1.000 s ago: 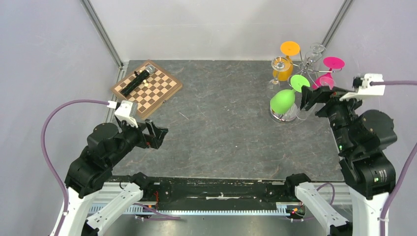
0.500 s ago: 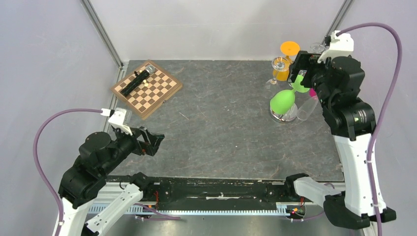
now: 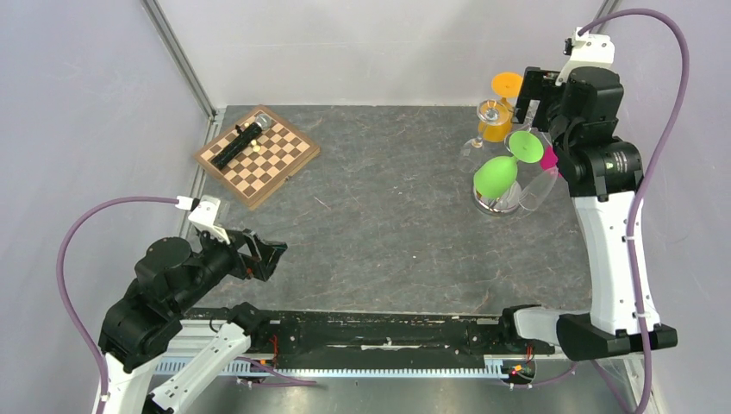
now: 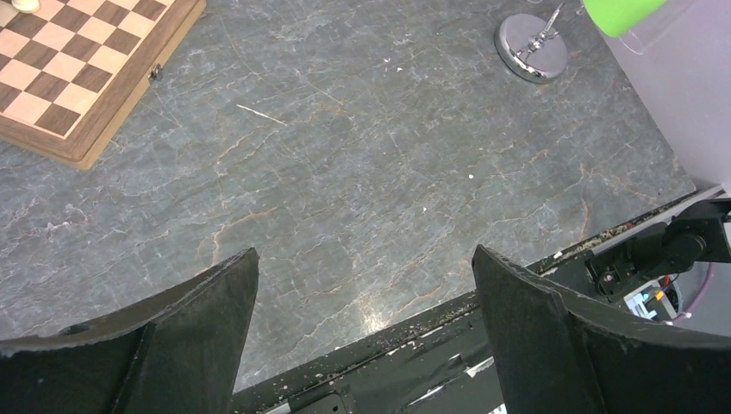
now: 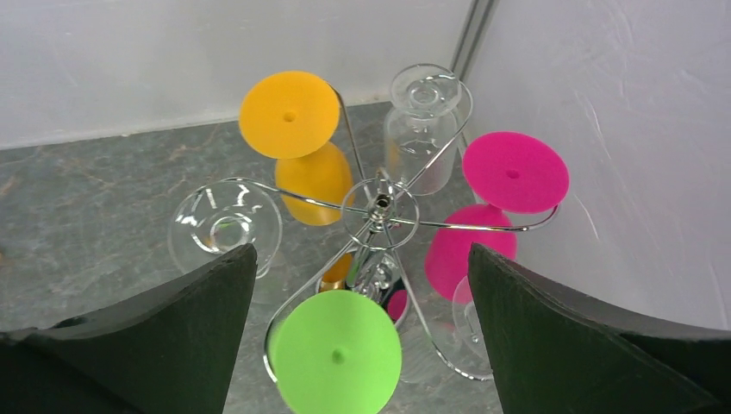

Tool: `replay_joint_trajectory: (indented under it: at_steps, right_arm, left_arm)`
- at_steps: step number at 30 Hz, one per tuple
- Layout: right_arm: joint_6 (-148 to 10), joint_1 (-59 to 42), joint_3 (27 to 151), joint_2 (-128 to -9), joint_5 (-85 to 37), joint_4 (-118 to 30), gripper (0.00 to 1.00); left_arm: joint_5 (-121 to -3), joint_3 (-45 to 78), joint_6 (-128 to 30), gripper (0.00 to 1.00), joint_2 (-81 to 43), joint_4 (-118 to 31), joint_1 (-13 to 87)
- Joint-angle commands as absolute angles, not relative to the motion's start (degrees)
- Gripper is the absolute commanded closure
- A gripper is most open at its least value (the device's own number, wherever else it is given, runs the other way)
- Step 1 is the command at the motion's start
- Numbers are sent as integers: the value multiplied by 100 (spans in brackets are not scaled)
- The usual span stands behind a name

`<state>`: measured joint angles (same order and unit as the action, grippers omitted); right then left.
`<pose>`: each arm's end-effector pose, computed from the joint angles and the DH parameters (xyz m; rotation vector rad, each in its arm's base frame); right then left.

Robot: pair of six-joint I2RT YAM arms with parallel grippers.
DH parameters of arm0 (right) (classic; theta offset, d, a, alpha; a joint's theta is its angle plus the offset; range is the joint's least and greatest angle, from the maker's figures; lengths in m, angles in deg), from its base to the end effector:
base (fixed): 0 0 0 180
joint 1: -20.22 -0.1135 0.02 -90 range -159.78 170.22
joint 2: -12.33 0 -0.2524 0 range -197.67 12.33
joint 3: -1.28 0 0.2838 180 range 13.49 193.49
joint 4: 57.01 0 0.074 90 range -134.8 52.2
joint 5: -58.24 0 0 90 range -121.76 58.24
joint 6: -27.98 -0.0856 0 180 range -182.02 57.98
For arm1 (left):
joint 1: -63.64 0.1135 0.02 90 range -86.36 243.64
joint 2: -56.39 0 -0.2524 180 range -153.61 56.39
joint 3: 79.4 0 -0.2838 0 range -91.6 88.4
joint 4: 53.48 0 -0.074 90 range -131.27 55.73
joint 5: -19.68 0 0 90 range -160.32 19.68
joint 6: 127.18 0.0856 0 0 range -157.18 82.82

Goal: Take the wine glass off the wine glass rack
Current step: Pick up the wine rack from the center of the board.

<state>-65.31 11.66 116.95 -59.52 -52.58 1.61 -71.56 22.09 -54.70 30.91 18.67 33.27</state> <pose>0.2963 0.0138 0.5105 0.1714 1.8077 -0.1856 0.0990 -0.0558 0.3966 0.2024 1.9314 -0.5417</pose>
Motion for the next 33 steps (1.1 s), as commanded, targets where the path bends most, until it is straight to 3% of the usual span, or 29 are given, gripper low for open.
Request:
replay_joint_trajectory:
  at_steps: [1, 14, 21, 24, 33]
  right_arm:
    - [-6386, 1463, 11903, -6129, -5226, 45, 6]
    - [-6302, 2238, 10323, -5835, -4166, -1503, 18]
    - [-6009, 2294, 10270, -5921, -3874, -1650, 22]
    - [-6013, 2303, 10289, -6002, -3679, -1690, 31]
    - [-6038, 2303, 10470, -6233, -3693, -1722, 42]
  left_arm:
    - [-7058, 2160, -5375, 0, 3112, 1813, 3314]
    - [-6801, 2445, -5174, 0, 3058, 1586, 3314]
    - [-6672, 2541, -5098, 0, 2945, 1572, 3314]
    - [-6631, 2579, -5096, 0, 2911, 1559, 3314]
    - [-6587, 2639, -5045, 0, 2949, 1524, 3314]
